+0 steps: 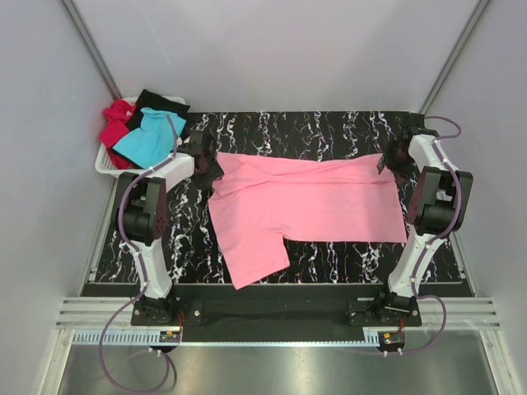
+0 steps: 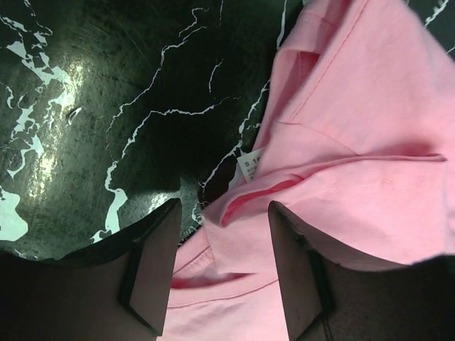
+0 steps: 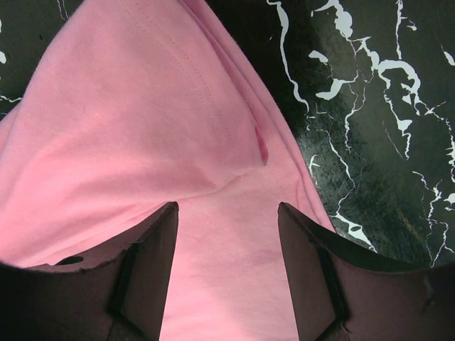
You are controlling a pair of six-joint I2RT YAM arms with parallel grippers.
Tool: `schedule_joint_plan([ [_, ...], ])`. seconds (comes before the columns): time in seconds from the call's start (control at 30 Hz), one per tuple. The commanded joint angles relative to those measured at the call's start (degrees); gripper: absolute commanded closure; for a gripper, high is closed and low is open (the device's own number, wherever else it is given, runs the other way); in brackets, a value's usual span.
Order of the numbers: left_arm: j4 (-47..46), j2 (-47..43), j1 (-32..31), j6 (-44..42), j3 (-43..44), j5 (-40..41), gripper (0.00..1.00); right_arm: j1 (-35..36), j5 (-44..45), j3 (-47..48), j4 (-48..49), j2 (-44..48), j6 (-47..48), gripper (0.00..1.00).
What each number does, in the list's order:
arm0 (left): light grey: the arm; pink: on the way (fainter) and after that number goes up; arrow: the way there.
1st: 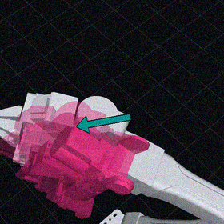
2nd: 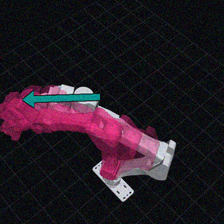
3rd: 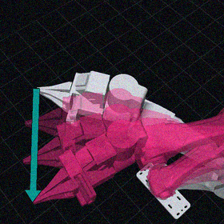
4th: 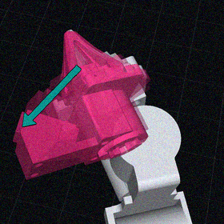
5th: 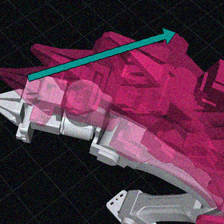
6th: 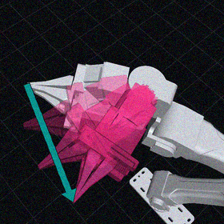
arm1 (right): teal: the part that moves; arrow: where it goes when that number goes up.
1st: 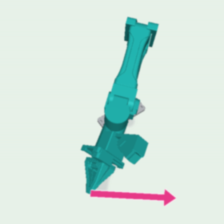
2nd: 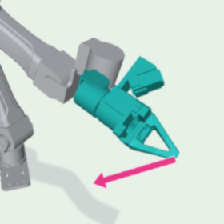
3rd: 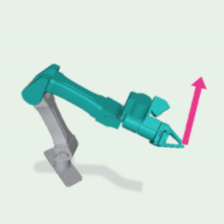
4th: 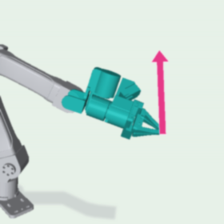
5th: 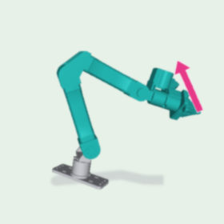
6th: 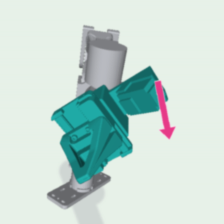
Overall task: Fold and stack the t-shirts
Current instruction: Fold the tshirt
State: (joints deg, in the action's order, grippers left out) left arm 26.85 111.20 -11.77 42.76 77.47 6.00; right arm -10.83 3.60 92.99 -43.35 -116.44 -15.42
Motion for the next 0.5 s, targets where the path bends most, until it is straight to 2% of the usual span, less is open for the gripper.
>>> schedule_joint_plan([
  [0.0, -2.94, -0.8, 0.08, -2.95, -0.92, -0.99, 0.44, -0.16, 1.41, 1.84, 0.11, 0.25, -0.14, 0.34],
  [0.13, -4.61, -1.51, 0.08, -4.35, -2.67, -2.3, 0.45, -0.33, 1.59, 2.02, -0.06, 0.16, -0.14, 0.34],
  [0.27, -5.41, -0.9, 0.08, -4.88, -3.38, -3.27, 0.58, -0.42, 1.15, 1.93, 0.02, -0.01, -0.4, 0.35],
  [0.33, -5.67, -0.89, 0.08, -5.23, -3.47, -2.92, 0.6, -0.42, 1.06, 1.67, -0.06, 0.07, -0.49, 0.34],
  [0.47, -6.9, -1.42, 0.08, -6.81, -3.47, -2.75, 0.77, -0.42, 1.59, 0.97, -0.15, 0.6, -0.22, 0.34],
])
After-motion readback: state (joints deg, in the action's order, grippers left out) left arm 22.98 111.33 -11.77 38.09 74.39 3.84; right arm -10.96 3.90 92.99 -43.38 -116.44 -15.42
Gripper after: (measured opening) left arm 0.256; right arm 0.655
